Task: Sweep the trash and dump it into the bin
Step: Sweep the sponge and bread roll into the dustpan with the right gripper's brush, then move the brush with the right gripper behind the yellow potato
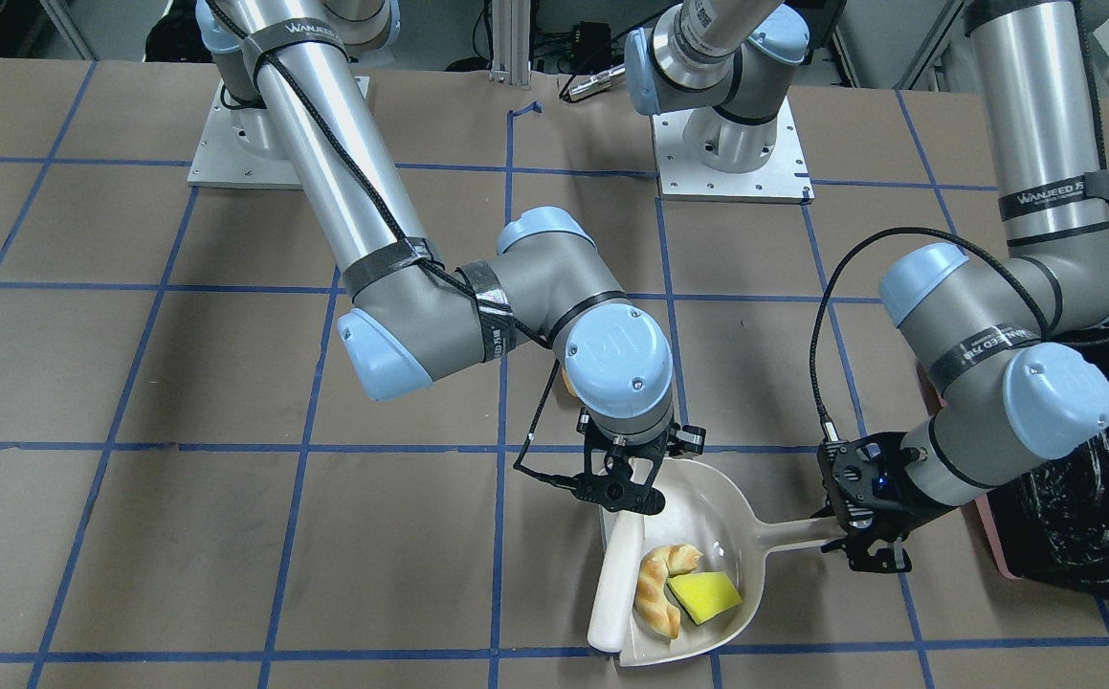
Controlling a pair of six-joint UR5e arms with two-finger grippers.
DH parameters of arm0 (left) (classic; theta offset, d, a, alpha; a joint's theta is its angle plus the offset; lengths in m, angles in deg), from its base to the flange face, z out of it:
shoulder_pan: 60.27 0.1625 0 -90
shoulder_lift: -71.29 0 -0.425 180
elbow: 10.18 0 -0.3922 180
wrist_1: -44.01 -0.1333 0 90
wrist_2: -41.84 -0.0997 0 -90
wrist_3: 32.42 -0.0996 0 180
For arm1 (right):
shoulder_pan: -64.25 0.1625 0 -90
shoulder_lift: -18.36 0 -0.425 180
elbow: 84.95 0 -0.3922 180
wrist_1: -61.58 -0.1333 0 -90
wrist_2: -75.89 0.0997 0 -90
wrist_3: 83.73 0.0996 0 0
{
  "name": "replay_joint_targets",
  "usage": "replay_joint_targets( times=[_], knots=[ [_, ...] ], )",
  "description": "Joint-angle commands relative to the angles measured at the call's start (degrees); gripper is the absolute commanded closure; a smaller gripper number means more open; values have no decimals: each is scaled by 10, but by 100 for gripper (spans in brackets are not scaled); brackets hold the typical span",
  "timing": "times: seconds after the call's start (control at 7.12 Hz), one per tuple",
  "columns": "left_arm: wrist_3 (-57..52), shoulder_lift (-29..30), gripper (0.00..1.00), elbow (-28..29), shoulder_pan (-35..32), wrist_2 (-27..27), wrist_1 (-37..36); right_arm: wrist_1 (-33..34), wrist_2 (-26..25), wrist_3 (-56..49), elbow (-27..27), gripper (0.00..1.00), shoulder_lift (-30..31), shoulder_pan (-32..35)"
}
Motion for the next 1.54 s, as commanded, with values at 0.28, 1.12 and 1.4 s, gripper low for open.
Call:
replay_joint_targets(
  times=[0.28, 1.12, 1.4],
  knots=[
    [-54, -41, 100, -54, 44, 1, -4, -174, -37, -81, 34, 100, 114, -45],
    [-100, -159, 100, -208, 73, -17, -2, 7, -38, -90, 433, 100, 318, -9],
    [-98, -174, 100, -229, 82, -18, -2, 78, -40, -78, 468, 100, 313, 46]
  ],
)
